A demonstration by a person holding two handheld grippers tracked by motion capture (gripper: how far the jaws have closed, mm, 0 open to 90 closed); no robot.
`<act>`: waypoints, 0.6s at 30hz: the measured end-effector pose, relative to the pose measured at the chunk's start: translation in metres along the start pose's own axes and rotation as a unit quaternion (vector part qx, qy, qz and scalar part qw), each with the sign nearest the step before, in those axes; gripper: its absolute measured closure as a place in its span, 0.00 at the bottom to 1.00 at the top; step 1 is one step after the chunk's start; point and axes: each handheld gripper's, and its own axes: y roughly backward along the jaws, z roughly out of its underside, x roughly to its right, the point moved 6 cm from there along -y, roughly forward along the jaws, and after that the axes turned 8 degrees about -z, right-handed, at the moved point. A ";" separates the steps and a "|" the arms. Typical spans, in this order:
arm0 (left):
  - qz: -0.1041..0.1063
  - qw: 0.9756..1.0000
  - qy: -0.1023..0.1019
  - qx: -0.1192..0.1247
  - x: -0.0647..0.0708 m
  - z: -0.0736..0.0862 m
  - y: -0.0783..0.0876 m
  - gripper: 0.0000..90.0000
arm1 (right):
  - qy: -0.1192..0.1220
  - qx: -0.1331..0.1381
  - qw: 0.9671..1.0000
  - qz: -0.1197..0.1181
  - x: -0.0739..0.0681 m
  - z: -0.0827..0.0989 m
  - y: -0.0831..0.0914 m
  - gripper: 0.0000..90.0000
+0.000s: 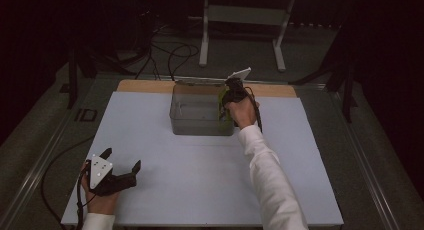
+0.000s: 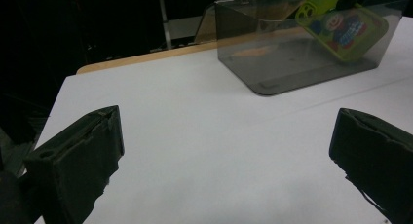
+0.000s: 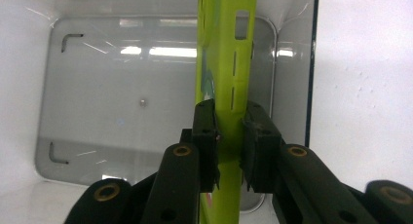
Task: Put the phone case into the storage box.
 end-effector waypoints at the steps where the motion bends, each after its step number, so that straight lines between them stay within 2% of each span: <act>1: 0.000 1.000 0.000 0.000 0.000 0.000 0.000 0.00 | 0.000 -0.001 1.000 0.001 0.001 0.000 0.000 0.87; 12: 0.000 1.000 -0.001 -0.001 0.001 0.000 0.000 0.00 | -0.005 -0.002 1.000 0.012 0.005 -0.001 -0.003 0.86; 18: 0.000 1.000 0.000 0.000 0.000 0.000 0.000 0.00 | 0.001 -0.002 1.000 0.022 0.005 -0.002 -0.006 0.86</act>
